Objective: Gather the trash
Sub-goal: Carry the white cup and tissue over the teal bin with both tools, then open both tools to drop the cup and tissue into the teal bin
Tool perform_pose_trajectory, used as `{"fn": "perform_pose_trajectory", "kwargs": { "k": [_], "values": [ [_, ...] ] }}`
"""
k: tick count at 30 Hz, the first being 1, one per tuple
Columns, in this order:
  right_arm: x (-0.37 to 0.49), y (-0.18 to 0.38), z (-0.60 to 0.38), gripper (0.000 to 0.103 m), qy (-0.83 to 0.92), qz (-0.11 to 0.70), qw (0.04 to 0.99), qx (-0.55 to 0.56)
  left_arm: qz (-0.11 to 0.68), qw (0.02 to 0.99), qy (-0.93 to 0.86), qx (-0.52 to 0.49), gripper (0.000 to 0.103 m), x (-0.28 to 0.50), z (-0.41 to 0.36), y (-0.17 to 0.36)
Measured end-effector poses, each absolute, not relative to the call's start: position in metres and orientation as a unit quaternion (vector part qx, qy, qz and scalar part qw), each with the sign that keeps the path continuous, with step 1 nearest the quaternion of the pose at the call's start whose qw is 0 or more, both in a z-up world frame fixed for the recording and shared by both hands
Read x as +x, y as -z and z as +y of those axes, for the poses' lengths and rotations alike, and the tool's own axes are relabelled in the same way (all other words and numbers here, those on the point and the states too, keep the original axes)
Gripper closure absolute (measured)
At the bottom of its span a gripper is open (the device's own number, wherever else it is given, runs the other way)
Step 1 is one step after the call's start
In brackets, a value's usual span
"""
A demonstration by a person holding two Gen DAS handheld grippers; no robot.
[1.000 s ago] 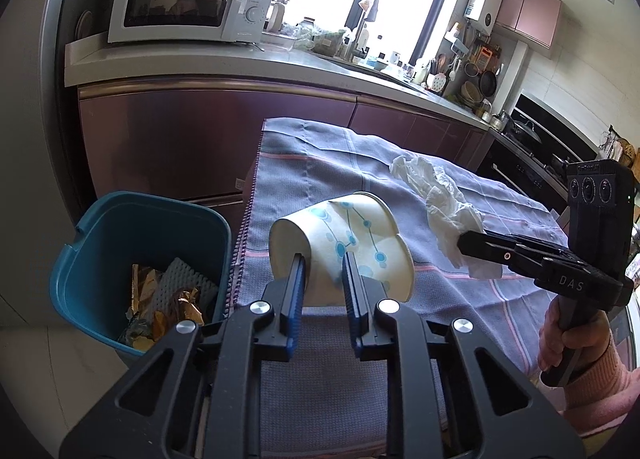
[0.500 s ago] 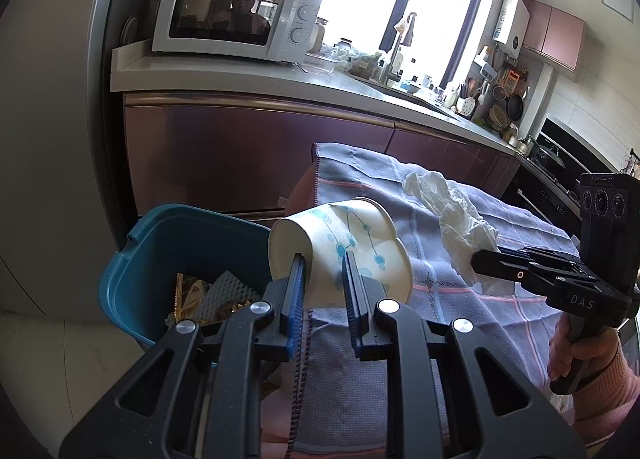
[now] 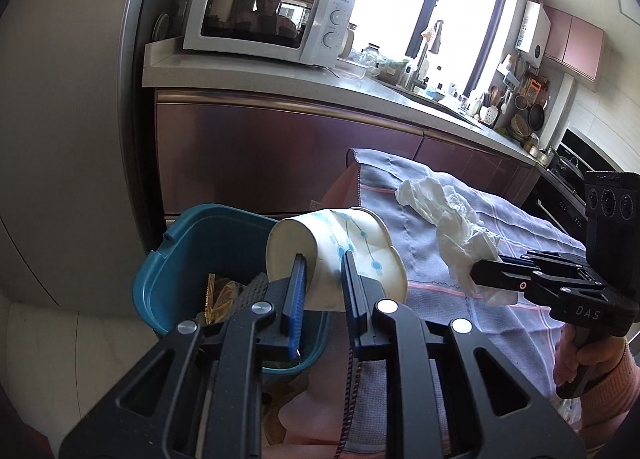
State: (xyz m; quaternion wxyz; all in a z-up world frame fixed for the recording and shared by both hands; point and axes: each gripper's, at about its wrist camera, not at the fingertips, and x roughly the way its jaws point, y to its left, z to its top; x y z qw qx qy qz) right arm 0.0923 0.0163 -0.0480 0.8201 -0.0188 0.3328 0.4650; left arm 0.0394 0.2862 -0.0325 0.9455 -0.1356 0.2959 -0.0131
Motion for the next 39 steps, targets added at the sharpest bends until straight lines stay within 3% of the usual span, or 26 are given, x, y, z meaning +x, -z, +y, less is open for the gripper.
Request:
{"fn": "perform_pose_trajectory", "kwargs": {
  "k": [26, 31, 39],
  "values": [
    [0.109, 0.06, 0.078, 0.096, -0.494, 0.367, 0.786, -0.065, 0.307, 0.938, -0.041, -0.159, 0.085, 0.045, 0.323, 0.048],
    [0.114, 0.064, 0.087, 0.096, -0.495, 0.374, 0.782, -0.069, 0.312, 0.935, -0.046, -0.162, 0.093, 0.049, 0.325, 0.051],
    [0.127, 0.074, 0.103, 0.096, -0.497, 0.392, 0.771, -0.071, 0.326, 0.929, -0.058, -0.167, 0.093, 0.059, 0.335, 0.066]
  ]
}}
